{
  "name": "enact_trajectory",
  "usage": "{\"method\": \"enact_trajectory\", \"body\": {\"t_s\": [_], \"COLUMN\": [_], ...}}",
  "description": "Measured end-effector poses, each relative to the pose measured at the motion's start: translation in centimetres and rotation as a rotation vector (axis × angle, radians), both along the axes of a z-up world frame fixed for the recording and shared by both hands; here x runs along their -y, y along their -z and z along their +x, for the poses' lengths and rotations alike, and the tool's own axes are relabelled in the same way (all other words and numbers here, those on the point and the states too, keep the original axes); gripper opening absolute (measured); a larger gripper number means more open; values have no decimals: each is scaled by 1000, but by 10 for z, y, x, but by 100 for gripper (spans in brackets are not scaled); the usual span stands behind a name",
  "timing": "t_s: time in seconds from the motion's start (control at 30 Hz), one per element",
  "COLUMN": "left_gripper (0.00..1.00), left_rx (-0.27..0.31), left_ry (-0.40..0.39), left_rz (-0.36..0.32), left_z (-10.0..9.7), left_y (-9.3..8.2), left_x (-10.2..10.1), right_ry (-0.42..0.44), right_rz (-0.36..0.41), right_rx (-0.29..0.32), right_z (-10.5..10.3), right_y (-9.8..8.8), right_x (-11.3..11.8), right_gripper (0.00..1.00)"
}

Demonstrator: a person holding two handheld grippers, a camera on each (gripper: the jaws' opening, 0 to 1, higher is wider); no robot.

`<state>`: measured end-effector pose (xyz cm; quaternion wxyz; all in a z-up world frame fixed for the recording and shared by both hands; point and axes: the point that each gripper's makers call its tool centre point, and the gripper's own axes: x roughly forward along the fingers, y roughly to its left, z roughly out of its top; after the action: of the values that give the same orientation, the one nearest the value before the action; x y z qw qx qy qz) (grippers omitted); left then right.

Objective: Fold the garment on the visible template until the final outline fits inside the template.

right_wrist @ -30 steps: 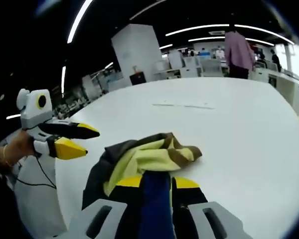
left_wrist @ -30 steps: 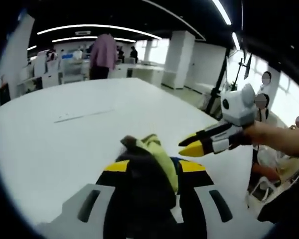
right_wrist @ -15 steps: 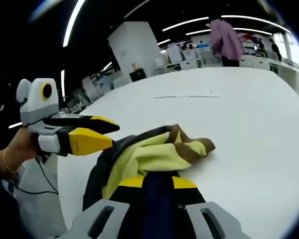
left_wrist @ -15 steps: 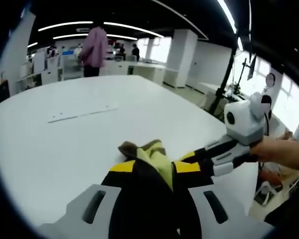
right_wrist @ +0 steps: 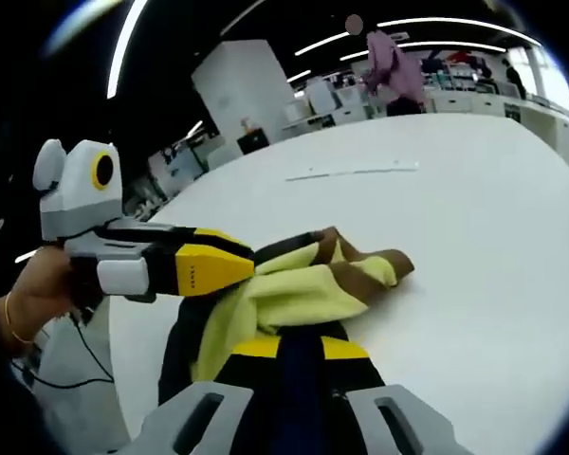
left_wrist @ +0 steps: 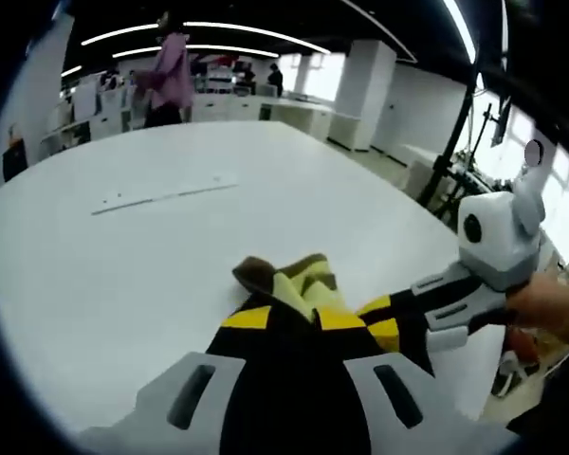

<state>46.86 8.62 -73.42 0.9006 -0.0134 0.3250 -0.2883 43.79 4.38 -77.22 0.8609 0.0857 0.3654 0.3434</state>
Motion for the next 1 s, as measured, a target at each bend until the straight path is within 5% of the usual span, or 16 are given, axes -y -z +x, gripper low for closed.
{"method": "enact_trajectory", "body": {"t_s": [0.57,1.0], "left_gripper": [0,0], "left_rx": [-94,-47], "left_ry": [-55,-80], "left_rz": [-56,-56], "left_z": [-2,-3], "left_y": [6,-11], "left_x": [-8,-28], "right_ry": [27,36], "right_rz": [22,21], "right_rx": [-26,8], "right_z": [1,3], "right_y": [2,-12], "right_x": [-6,4], "right_gripper": [0,0]}}
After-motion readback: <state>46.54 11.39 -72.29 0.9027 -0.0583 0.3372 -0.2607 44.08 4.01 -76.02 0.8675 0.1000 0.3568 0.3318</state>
